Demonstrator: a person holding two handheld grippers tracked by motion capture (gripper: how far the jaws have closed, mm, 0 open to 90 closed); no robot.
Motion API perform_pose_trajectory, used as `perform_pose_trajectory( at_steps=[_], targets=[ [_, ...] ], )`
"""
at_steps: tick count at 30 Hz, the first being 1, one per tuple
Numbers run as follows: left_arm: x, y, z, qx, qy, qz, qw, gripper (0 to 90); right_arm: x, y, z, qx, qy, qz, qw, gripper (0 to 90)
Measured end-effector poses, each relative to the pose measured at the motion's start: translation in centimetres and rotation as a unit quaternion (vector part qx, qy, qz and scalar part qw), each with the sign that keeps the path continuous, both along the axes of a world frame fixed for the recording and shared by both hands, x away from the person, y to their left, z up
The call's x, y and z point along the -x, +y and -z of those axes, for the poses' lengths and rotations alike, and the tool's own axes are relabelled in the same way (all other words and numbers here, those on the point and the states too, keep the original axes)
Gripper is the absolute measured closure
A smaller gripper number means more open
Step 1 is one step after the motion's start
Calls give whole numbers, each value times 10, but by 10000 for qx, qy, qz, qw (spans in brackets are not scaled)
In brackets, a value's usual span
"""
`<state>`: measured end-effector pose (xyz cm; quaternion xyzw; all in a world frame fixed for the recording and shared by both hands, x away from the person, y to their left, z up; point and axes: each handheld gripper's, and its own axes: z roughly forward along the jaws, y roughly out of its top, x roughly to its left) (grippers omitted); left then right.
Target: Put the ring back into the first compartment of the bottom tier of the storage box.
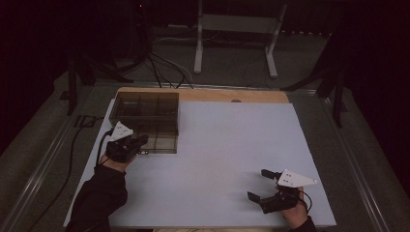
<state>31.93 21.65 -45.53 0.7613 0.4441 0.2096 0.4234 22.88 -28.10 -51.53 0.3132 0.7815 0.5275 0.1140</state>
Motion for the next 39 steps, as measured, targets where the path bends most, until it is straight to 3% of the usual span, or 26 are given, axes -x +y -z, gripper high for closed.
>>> perform_pose_trajectory(
  at_steps=[10,16,39],
  targets=[
    [-6,18,7,12,-26,-392,9992,900,0,0,0,9,17,-6,10000,0],
    [-8,33,10,149,-77,-699,9974,900,0,1,1,6,28,-6,10000,0],
    [-23,58,30,271,71,-1219,9921,900,0,0,1,7,31,9,10000,0]
  ],
)
